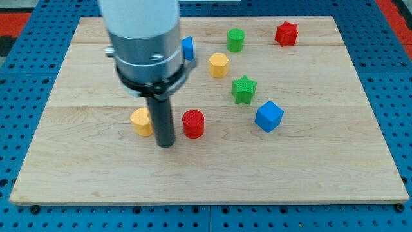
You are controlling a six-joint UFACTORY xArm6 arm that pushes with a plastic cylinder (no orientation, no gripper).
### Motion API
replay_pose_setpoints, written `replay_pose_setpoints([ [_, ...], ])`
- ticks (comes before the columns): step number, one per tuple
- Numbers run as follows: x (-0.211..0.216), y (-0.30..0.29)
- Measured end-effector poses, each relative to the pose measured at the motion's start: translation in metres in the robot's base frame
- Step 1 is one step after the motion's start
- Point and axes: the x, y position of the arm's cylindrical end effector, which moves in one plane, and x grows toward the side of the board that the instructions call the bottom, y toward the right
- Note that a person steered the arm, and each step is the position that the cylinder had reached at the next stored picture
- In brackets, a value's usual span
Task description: Move robot arm towards green circle
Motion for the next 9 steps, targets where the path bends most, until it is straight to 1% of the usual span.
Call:
replay_pose_setpoints([
  [1,-0.025,0.003],
  [2,-0.024,0.03],
  [3,-0.007,0.042],
  [4,0.032,0.044],
  [5,0.039,0.099],
  [6,0.036,0.127],
  [7,0.036,0.127],
  [9,0.098,0.128],
])
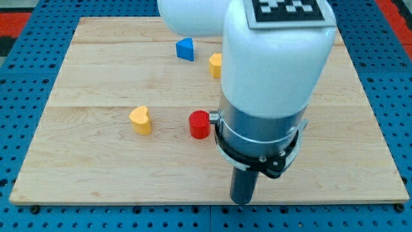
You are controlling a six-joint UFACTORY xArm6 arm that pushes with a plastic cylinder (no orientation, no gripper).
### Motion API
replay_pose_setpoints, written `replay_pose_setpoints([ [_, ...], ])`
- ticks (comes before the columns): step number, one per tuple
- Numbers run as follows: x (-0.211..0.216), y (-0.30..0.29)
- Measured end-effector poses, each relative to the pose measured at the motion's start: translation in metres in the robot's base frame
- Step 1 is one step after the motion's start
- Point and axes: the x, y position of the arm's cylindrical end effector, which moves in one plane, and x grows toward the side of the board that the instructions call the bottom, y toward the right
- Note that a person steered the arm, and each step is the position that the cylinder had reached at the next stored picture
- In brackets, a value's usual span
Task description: Move robot arm towards green circle
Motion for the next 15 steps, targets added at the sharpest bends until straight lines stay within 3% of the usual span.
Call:
replay_pose_setpoints([
  [2,0.0,0.03],
  [4,-0.012,0.132],
  [6,-0.05,0.232],
  [9,-0.072,0.252],
  [12,-0.216,0.149],
  [13,-0.231,0.089],
  [15,-0.265,0.06],
])
